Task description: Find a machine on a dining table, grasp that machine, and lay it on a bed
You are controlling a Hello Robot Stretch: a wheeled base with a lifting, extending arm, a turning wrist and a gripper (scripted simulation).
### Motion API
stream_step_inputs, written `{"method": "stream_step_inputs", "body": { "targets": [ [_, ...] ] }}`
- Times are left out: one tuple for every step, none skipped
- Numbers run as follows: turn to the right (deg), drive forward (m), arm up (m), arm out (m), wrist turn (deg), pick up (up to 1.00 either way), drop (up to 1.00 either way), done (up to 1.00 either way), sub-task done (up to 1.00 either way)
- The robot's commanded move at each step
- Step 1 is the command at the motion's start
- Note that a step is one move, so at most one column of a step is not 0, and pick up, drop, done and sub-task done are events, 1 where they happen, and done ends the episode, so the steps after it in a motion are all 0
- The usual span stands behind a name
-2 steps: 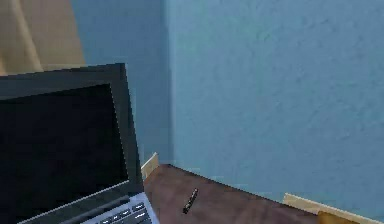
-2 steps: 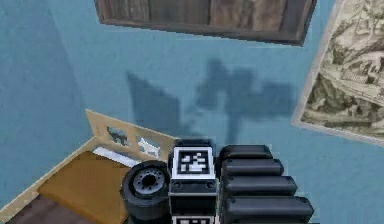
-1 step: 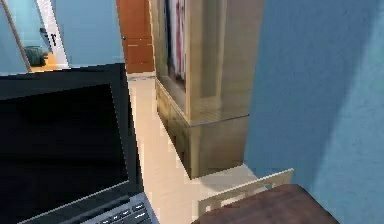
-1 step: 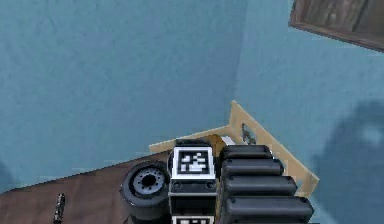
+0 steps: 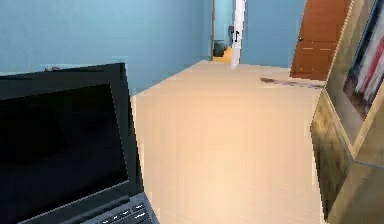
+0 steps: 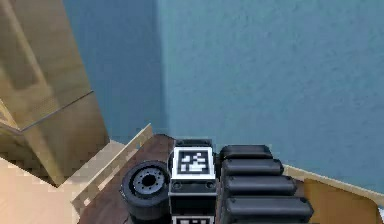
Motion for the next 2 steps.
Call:
{"method": "stream_step_inputs", "body": {
  "targets": [
    [-36.0,0.00,0.00,0.00,0.0,0.00,0.00,0.00,0.00],
    [-3.0,0.00,0.00,0.00,0.0,0.00,0.00,0.00,0.00]
  ]
}}
